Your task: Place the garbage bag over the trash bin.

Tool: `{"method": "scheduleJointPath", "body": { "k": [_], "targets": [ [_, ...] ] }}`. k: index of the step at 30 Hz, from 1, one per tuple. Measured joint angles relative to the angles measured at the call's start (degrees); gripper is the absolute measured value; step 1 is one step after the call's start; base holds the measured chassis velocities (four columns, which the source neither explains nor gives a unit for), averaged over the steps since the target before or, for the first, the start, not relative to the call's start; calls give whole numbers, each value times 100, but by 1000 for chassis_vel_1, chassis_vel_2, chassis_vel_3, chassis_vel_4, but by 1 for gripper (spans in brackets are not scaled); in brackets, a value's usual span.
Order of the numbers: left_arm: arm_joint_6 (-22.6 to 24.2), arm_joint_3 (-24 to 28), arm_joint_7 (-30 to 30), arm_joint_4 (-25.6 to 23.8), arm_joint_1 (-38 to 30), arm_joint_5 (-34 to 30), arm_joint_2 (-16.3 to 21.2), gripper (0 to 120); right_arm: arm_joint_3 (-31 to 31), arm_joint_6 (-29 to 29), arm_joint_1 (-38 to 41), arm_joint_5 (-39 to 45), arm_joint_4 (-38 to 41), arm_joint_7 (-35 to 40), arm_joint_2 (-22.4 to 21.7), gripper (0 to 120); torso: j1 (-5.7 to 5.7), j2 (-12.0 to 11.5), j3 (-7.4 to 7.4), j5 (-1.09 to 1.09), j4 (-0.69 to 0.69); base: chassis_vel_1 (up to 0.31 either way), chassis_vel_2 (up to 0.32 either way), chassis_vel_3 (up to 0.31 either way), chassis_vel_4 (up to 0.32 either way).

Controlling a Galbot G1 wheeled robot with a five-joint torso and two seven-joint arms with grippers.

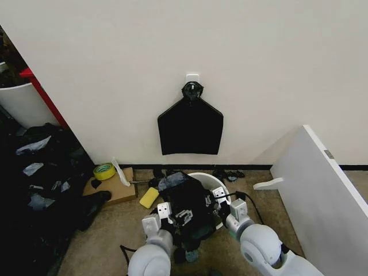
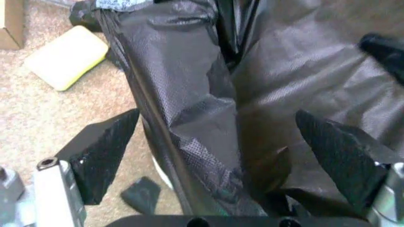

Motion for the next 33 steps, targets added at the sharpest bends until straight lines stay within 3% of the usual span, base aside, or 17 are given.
{"method": "scheduleJointPath", "body": {
  "k": [8, 12, 22, 27, 33],
  "targets": [
    [276, 56, -216, 274, -270, -114, -74, 95, -2, 69, -43, 11, 36, -62, -9, 0, 0, 0, 0, 0, 0, 0, 0, 0, 0],
    [270, 92, -204, 532, -378, -73, -175, 86, -1, 84, -51, 13, 36, -71, -5, 0, 0, 0, 0, 0, 0, 0, 0, 0, 0],
    [222, 146, -154, 926, -533, 19, -335, 48, 21, 141, -51, -35, -26, -79, 3, 0, 0, 0, 0, 0, 0, 0, 0, 0, 0],
    [234, 53, -175, 994, -544, 42, -229, 31, 26, 228, -27, -112, -92, -49, 12, 0, 0, 0, 0, 0, 0, 0, 0, 0, 0],
    [181, -123, 14, 877, -462, 75, 147, 8, 103, 401, 26, -293, -211, 11, 10, 0, 0, 0, 0, -1, 0, 0, 0, 0, 0]
  ]
}}
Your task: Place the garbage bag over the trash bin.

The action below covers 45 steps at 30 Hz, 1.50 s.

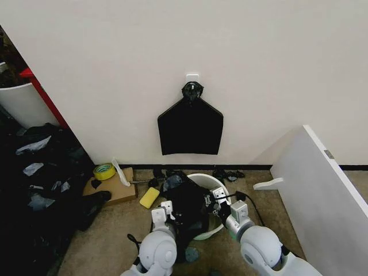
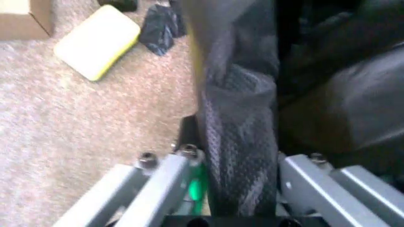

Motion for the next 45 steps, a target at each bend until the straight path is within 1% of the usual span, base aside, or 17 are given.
{"method": "scheduleJointPath", "body": {
  "k": [1, 2, 3, 4, 9, 16, 19, 23, 25, 26, 28, 32, 36, 38, 40, 41, 45],
  "targets": [
    [-38, -37, 96, -68, 26, 0, 110, 4, 20, 50, 0, -69, -26, 3, -6, 0, 0, 0, 0, 0, 0, 0, 0, 0, 0],
    [-68, -64, 164, -117, 46, 0, 195, 2, 34, 82, -3, -110, -38, 5, -10, 0, 0, 0, 0, 0, 0, 0, 0, 0, 0],
    [-127, -113, 291, -183, 82, 9, 336, 1, 63, 137, -18, -176, -58, 11, -19, 0, 0, 0, 0, -1, 0, 0, 0, 0, 0],
    [-127, -113, 291, -183, 82, 9, 336, 1, 63, 137, -18, -176, -58, 11, -19, 0, 0, 0, 0, -1, 0, 0, 0, 0, 0],
    [-367, -311, 656, -428, 164, 100, 799, 1, 157, 266, -102, -265, -82, 79, -43, 0, 0, 0, 0, 0, 1, 0, 0, 0, 0],
    [-591, -366, 898, -586, 208, 182, 1045, 1, 259, 292, -246, -262, -55, 365, -59, 0, 0, 0, 0, 0, 0, 0, 0, 0, 0],
    [-680, -387, 1014, -637, 240, 271, 1092, 1, 339, 267, -296, -177, -43, 543, -69, 0, 0, 0, 0, 0, 0, 0, 0, 0, 0],
    [-823, -428, 1219, -754, 331, 420, 1211, 1, 563, 121, -449, 144, 8, 753, -119, 0, 0, 0, 0, 0, 0, 0, 0, 0, 0],
    [-975, -454, 1352, -800, 375, 531, 1276, 1, 669, 24, -551, 431, 103, 813, -155, 0, 0, 0, 0, 1, 0, 0, 0, 0, 0],
    [-975, -454, 1352, -800, 375, 531, 1276, 1, 669, 24, -551, 431, 103, 813, -155, 0, 0, 0, 0, 1, 0, 0, 0, 0, 0],
    [-1186, -481, 1493, -824, 392, 619, 1311, 1, 726, -109, -636, 739, 208, 897, -180, 0, 0, 0, 0, 1, 0, 0, 0, 0, 0],
    [-1480, -532, 1707, -840, 355, 636, 1328, 1, 763, -294, -747, 1088, 310, 980, -195, 0, 0, 0, 0, 1, 0, 0, 0, 0, 0],
    [-1633, -573, 1782, -846, 288, 565, 1337, 1, 764, -347, -797, 1369, 340, 982, -193, 0, 0, 0, 0, 1, 0, 0, 0, 0, 0],
    [-1726, -641, 1789, -861, 229, 463, 1318, 1, 714, -190, -854, 1481, 354, 771, -194, 0, 0, 0, 0, 0, 0, 0, 0, 0, 0],
    [-1782, -737, 1790, -875, 167, 359, 1270, 1, 584, 156, -926, 1422, 354, 417, -196, 0, 0, 0, 0, 1, 0, 0, 0, 0, 0],
    [-1782, -737, 1790, -875, 167, 359, 1270, 1, 584, 156, -926, 1422, 354, 417, -196, 0, 0, 0, 0, 1, 0, 0, 0, 0, 0],
    [-1794, -806, 1780, -882, 16, 162, 1162, 1, 348, 701, -1038, 933, 251, -120, -151, 0, 0, 0, 0, 1, 0, 0, 0, 0, 0]
  ]
}}
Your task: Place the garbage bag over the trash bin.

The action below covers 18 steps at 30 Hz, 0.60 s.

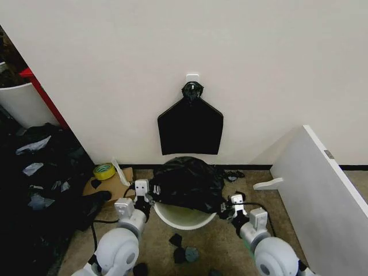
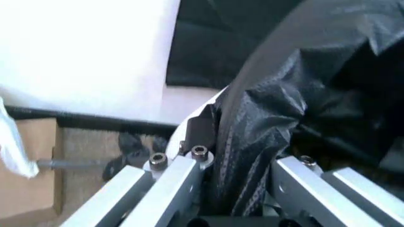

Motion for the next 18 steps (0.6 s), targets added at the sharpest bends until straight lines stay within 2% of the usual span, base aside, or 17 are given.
{"method": "scheduleJointPath", "body": {
  "k": [7, 12, 13, 18],
  "targets": [
    [4, 47, -5, 3, -21, -30, -66, 1, -82, 650, -13, -1258, -344, -380, 84, 0, 0, 0, 1, 0, 0, 0, 0, 0, 0],
    [-6, 110, -6, 142, -76, 41, -112, 1, 95, 1234, -52, -1453, -359, -384, -15, 22, 0, 0, 1, 0, 0, 0, 0, 0, 0],
    [-6, 110, -6, 142, -76, 41, -112, 1, 95, 1234, -52, -1453, -359, -384, -15, 22, 0, 0, 1, 0, 0, 0, 0, 0, 0],
    [9, 58, -5, 282, -167, 99, -134, 1, 202, 1873, -43, -1506, -483, -609, -530, 45, 0, 0, 1, 1, 1, 0, 0, 0, 0]
  ]
}}
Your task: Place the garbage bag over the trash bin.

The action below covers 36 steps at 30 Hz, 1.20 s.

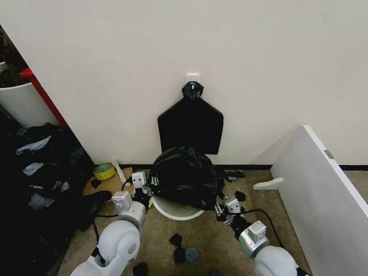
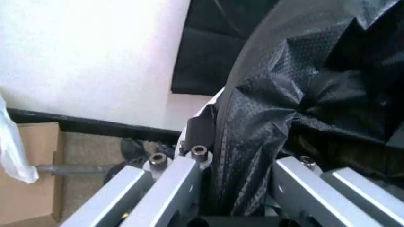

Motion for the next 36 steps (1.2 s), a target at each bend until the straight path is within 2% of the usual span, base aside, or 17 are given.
{"method": "scheduleJointPath", "body": {
  "k": [2, 3, 5, 7, 10, 11, 14, 15, 17, 21, 24, 25, 26, 29, 33, 36],
  "targets": [
    [-1, -12, 0, 35, -9, 27, -1, 1, 2, 241, -5, 80, -37, -69, -174, 53, 0, 0, 0, -1, -1, 0, 0, 0, 0],
    [-1, -12, 0, 35, -9, 27, -1, 1, 2, 241, -5, 80, -37, -69, -174, 53, 0, 0, 0, -1, -1, 0, 0, 0, 0],
    [-9, -12, 1, 71, -19, 45, -1, 1, 2, 424, -13, 404, -11, -13, -290, 61, 0, 0, 0, 1, 0, 0, 0, 0, 0],
    [-22, -11, 2, 109, -22, 74, -2, 1, -19, 348, -38, 819, 182, 296, -365, 69, 0, 0, 0, 0, -1, 0, 0, 0, 0],
    [-37, -2, 7, 146, -22, 105, -3, 1, -119, -563, -45, 1635, 789, 1661, -398, 82, 0, 0, -1, -1, 0, 0, 0, 0, 0],
    [-37, -2, 7, 146, -22, 105, -3, 1, -119, -563, -45, 1635, 789, 1661, -398, 82, 0, 0, -1, -1, 0, 0, 0, 0, 0],
    [-36, -7, 2, 159, -38, 112, 21, 1, -159, -1673, -41, 2632, 1471, 2872, -384, 91, 0, 0, -1, -1, -1, 0, 0, 0, 0],
    [-36, -13, -2, 159, -40, 113, 30, 1, -159, -1933, -53, 2919, 1670, 3104, -393, 97, 0, 0, -1, -2, 0, 0, 0, 0, 0],
    [-36, -36, -4, 159, -42, 113, 40, 1, -153, -2340, -85, 3282, 1935, 3356, -430, 100, 0, 0, -1, -2, 0, 0, 0, 0, 0],
    [-37, -93, -10, 159, -41, 112, 41, 1, -161, -2429, -113, 3064, 1969, 3337, -478, 100, 0, 0, -1, -2, 0, 0, 0, 0, 0],
    [-51, -153, -16, 170, -34, 112, 40, 1, -171, -1299, -174, 2175, 1662, 2725, -444, 100, 0, 0, 0, 0, 0, 0, 0, 0, 0],
    [-51, -153, -16, 170, -34, 112, 40, 1, -171, -1299, -174, 2175, 1662, 2725, -444, 100, 0, 0, 0, 0, 0, 0, 0, 0, 0],
    [-56, -171, -17, 178, -28, 112, 39, 1, -158, -851, -201, 1832, 1571, 2433, -412, 100, 0, 0, -1, 0, 0, 0, 0, 0, 0],
    [-65, -204, -20, 186, -9, 112, 35, 1, -155, -228, -268, 1334, 1535, 1799, -365, 100, 0, 0, -1, -1, 0, 0, 0, 0, 0],
    [-67, -212, -28, 183, 2, 115, 20, 1, -233, -187, -333, 878, 1626, 1347, -333, 100, 0, 0, -1, -2, 0, 0, 0, 0, 0],
    [-67, -210, -41, 134, 22, 133, 2, 1, -342, -741, -350, 638, 1671, 1197, -275, 97, 0, 0, -1, -1, -1, 0, 0, 0, 0]
  ]
}}
